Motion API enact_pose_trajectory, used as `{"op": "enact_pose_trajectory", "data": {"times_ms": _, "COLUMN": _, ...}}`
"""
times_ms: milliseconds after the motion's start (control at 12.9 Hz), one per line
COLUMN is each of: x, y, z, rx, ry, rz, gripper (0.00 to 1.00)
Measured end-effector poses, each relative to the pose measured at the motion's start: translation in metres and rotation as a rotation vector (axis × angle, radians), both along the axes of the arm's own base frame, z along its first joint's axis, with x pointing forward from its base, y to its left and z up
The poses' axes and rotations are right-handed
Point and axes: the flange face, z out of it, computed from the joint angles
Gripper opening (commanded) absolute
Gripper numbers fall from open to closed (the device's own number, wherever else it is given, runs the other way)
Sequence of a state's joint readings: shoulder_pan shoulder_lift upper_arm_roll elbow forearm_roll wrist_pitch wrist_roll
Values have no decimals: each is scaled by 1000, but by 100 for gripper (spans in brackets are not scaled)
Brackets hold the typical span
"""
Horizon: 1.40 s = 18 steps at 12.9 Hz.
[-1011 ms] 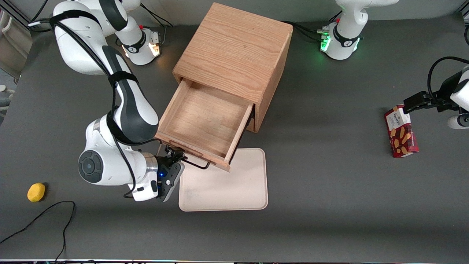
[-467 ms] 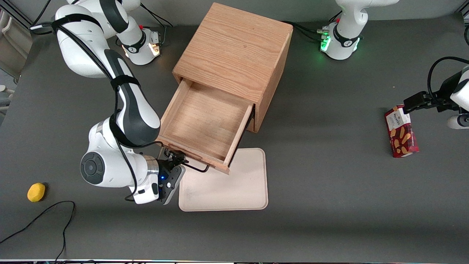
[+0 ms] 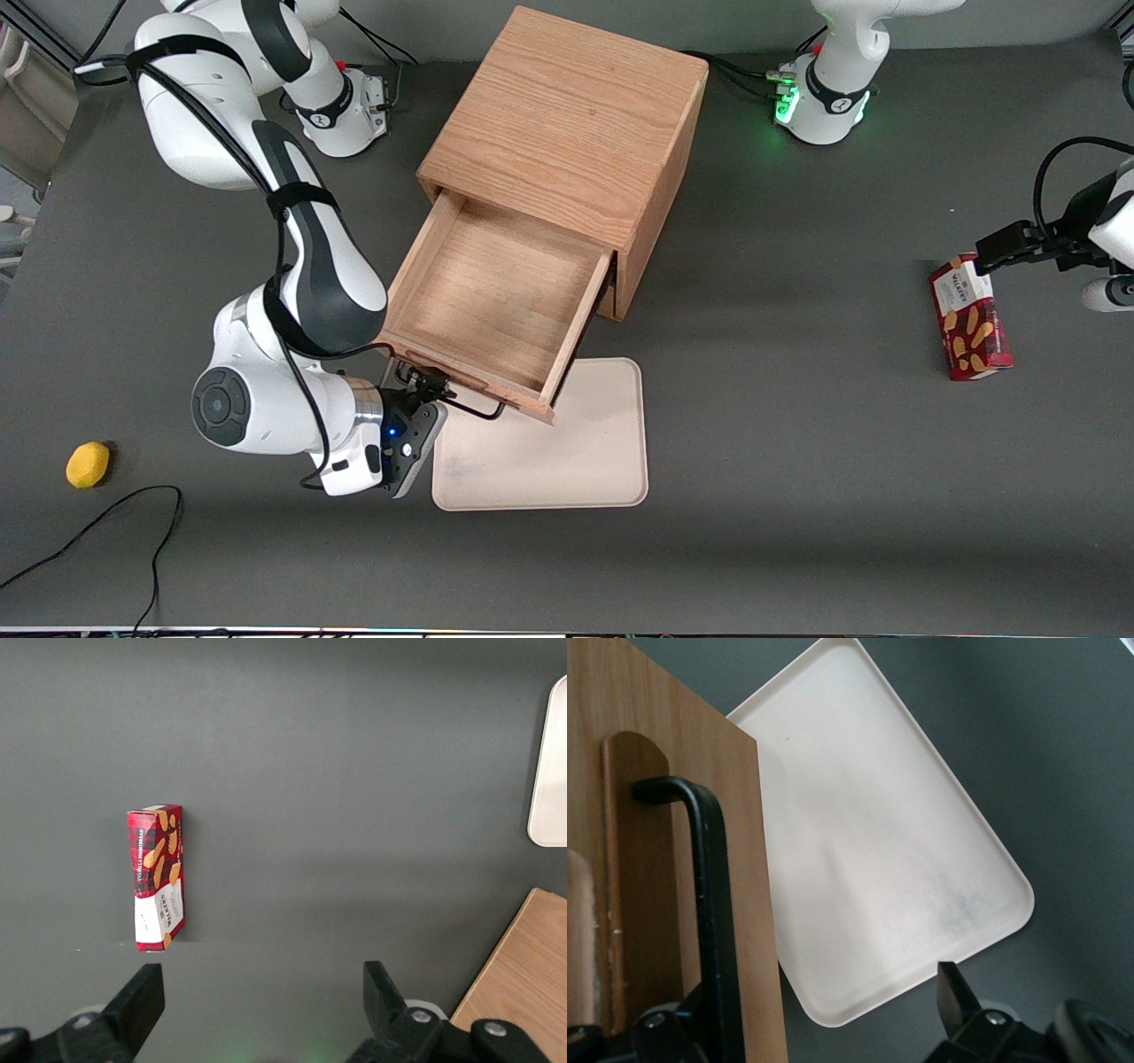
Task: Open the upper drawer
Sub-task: 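Keep pulling the drawer handle further out with the right gripper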
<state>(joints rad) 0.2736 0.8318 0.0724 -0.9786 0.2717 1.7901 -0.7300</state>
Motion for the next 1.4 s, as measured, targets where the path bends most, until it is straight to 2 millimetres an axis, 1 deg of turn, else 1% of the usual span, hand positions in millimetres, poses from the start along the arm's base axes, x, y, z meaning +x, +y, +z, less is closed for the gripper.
{"op": "enact_pose_trajectory", "data": {"times_ms": 311, "x": 6, "y": -11, "z": 1, "rx": 4, "ry": -15, "rz": -20, "gripper": 100}}
{"op": "enact_pose_trajectory", "data": {"times_ms": 856, "x": 8, "y": -21, "z": 0, "rx": 6, "ry": -7, "rz": -31, "gripper": 100}}
{"op": "enact_pose_trajectory", "data": {"times_ms": 1400, "x": 9, "y": -23, "z": 0, "rx": 11, "ry": -2, "rz": -34, "gripper": 100}}
